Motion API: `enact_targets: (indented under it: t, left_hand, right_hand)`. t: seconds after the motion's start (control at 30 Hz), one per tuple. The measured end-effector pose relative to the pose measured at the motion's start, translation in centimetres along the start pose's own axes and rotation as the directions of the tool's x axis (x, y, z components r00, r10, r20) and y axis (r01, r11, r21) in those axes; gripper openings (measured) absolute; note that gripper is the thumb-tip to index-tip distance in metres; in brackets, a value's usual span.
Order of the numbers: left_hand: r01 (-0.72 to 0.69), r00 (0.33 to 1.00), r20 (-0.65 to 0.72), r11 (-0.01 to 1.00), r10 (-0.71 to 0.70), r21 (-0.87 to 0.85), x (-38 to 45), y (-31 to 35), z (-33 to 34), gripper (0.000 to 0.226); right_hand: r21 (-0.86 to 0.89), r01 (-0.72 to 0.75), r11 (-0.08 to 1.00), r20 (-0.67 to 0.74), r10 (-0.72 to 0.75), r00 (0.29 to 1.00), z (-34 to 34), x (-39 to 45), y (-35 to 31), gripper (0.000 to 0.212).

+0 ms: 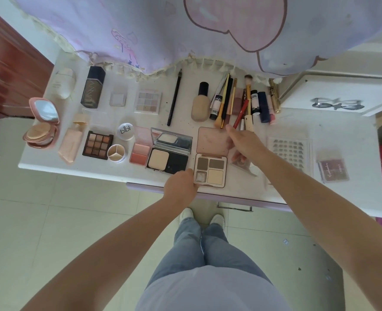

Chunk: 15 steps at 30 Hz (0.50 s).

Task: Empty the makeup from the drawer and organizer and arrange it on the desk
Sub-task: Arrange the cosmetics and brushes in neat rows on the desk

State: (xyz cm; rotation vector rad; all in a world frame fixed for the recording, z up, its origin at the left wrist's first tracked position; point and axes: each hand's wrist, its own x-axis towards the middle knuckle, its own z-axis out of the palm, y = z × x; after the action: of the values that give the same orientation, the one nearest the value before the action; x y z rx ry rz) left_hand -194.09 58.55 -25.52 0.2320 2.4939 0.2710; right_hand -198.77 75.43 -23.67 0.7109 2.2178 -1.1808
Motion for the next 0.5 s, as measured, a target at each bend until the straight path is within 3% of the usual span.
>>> enact_targets:
  t: [0.07, 0.13, 0.2, 0.27, 0.37, 0.5]
  left_hand:
    - [-0.015, 1.0, -0.027, 1.0, 0.015, 0.008, -0.1, -0.1, -0.2, 0.027]
    - [-0.038, 0.998, -0.049, 0.999, 0.039, 0.025, -0.1, -0.1, -0.5, 0.029]
    - [-0.073, 0.995, -0.063, 0.997, 0.075, 0.032, -0.2, 0.0, -0.8, 0.03]
    - [-0.109, 0.991, -0.078, 0.994, 0.11, 0.015, -0.3, 0.3, -1.1, 0.031]
    - [-0.16, 0.982, -0.101, 0.987, 0.158, -0.015, -0.4, 0.9, -1.6, 0.031]
    - [-0.221, 0.973, -0.089, 0.967, 0.211, -0.128, -0.3, 1.8, -2.4, 0.031]
  right_hand:
    - [-0.092, 0.143, 0.985, -0.133, -0.155, 0.979, -0.7, -0.5, 1.2, 0.045]
    - [-0.383, 0.227, 0.895, -0.199, -0.32, 0.926, -1.7, -1.0, 3.1, 0.039]
    - [-0.633, 0.233, 0.738, -0.101, -0.377, 0.921, -2.3, -1.5, 5.1, 0.051]
    - [-0.742, 0.207, 0.637, 0.024, -0.283, 0.959, -2.3, -2.4, 6.3, 0.064]
    - [-0.782, 0.22, 0.584, 0.046, -0.297, 0.954, -1.9, -2.6, 7.1, 0.065]
    - [-0.581, 0.311, 0.753, -0.002, -0.383, 0.924, -2.6, -3.1, 7.1, 0.062]
